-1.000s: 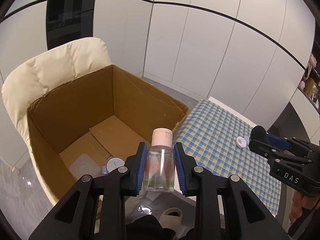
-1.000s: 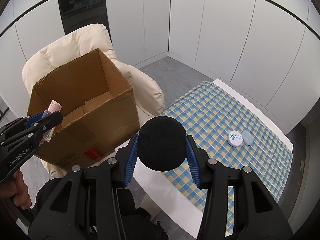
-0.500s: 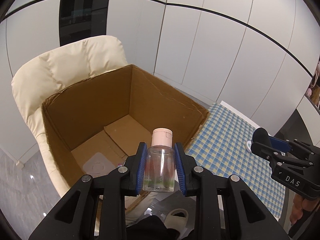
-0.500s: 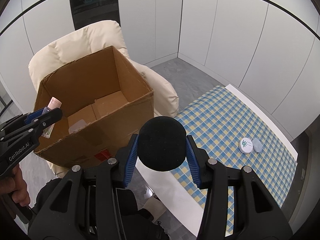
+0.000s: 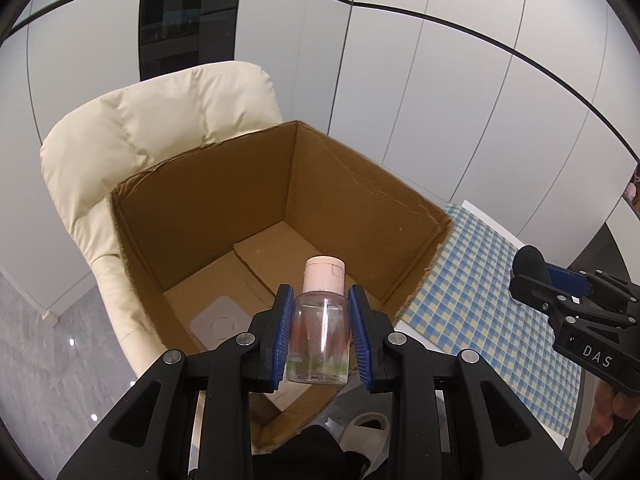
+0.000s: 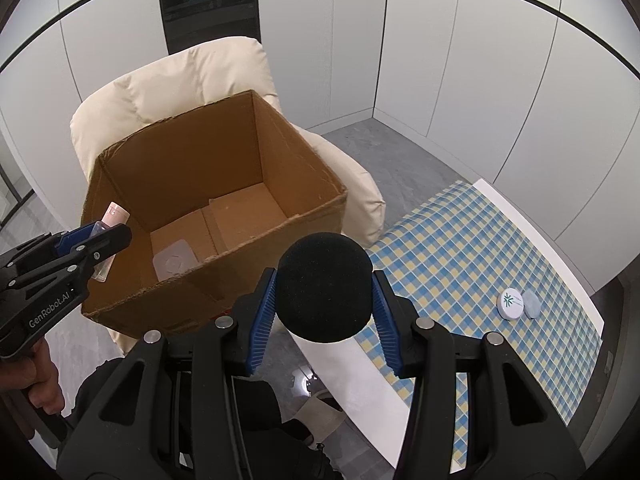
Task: Organize objects
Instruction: 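Carry the pink-capped bottle over the box with the left gripper while the right carries the black sponge, then lower the pink-capped bottle into the box and open the left gripper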
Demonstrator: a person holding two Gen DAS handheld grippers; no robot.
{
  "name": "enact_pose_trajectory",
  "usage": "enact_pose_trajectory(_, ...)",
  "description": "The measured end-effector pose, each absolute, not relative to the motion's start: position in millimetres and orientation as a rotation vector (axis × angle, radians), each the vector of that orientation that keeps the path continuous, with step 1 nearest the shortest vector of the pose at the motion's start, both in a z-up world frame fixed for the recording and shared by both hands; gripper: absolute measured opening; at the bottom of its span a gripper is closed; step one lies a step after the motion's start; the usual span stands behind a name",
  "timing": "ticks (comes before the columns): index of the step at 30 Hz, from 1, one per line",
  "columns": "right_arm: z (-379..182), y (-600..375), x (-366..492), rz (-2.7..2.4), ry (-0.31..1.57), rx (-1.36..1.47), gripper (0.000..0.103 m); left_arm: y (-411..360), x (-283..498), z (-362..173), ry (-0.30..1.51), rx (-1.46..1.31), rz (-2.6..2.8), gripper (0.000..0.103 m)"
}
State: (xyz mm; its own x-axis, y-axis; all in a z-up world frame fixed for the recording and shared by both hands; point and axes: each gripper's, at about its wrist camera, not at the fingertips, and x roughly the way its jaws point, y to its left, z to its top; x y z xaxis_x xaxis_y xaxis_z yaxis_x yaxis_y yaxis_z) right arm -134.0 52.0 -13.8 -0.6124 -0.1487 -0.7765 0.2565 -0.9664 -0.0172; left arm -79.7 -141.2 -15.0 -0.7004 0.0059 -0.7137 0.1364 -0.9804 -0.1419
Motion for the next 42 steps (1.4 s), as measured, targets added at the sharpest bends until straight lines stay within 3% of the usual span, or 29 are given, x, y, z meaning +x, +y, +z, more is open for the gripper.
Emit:
enact_pose_trajectory(25, -13.6, 5.8, -136.6, -2.556, 0.233, 1.213, 0.048, -175.8, -68.0, -20.9, 0.222, 1.177, -2.756, 0.028)
enact_pose_trajectory(26, -14.0, 4.6, -136.6, -2.555, 0.235, 1.212, 0.048, -173.8, -66.8, -19.3, 0.186, 1.158, -2.754, 0.032)
enact_pose_trajectory(28, -14.0, 1.2, -136.5, -2.551, 0.237, 1.210, 0.048, -171.1, -65.0, -16.0, 0.138, 1.127, -2.755, 0.048)
enact_pose_trajectory(29, -13.9, -0.5, -136.8, -2.549, 0.238, 1.210, 0.048, -170.1, -63.3, -13.9, 0.116, 1.103, -2.759, 0.062)
enact_pose_trajectory(35, -13.6, -9.0, -137.1, -2.542, 0.240, 1.202, 0.048, -173.6, -56.4, -4.8, 0.111, 1.022, -2.788, 0.100)
enact_pose_trajectory(42, -13.5, -19.8, -138.7, -2.529, 0.240, 1.194, 0.048, -184.5, -49.4, -0.6, 0.120, 0.974, -2.773, 0.102)
